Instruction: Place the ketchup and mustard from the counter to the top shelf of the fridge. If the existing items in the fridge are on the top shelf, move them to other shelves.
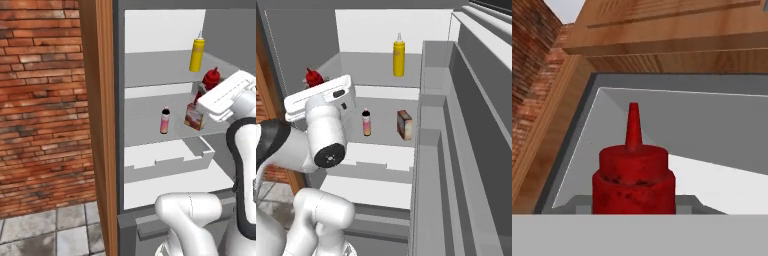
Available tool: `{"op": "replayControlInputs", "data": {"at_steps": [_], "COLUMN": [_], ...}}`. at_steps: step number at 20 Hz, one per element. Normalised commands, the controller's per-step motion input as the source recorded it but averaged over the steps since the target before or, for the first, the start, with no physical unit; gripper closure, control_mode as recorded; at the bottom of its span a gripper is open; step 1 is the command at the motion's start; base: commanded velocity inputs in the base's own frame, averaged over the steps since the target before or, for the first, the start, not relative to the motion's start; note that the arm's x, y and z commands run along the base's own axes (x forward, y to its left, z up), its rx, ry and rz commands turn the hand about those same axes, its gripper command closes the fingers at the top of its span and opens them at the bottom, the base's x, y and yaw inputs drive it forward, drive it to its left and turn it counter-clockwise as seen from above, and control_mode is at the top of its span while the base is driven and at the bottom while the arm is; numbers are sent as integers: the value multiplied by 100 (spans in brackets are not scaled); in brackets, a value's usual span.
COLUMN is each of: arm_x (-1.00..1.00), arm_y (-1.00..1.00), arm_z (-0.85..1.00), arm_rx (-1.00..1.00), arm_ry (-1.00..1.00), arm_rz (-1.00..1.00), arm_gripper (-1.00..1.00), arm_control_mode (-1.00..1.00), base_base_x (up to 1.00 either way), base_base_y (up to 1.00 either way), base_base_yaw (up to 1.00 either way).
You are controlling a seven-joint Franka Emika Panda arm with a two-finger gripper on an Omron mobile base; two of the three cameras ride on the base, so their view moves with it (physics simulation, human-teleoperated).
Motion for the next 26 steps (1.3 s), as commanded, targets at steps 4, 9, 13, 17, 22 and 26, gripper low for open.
{"op": "replayControlInputs", "data": {"at_steps": [4,9,13,17,22,26], "arm_x": [0,2,14,1,0,9], "arm_y": [-22,-27,-4,0,0,1], "arm_z": [58,31,0,0,0,0], "arm_rx": [1,4,3,2,6,1], "arm_ry": [17,27,28,2,0,-2], "arm_rz": [-26,-16,-3,0,0,0], "arm_gripper": [100,100,100,100,100,100], "arm_control_mode": [-100,-100,-100,-100,-100,-100], "base_base_x": [0,0,0,0,0,0], "base_base_y": [0,0,0,0,0,0], "base_base_yaw": [0,0,0,0,0,0]}}
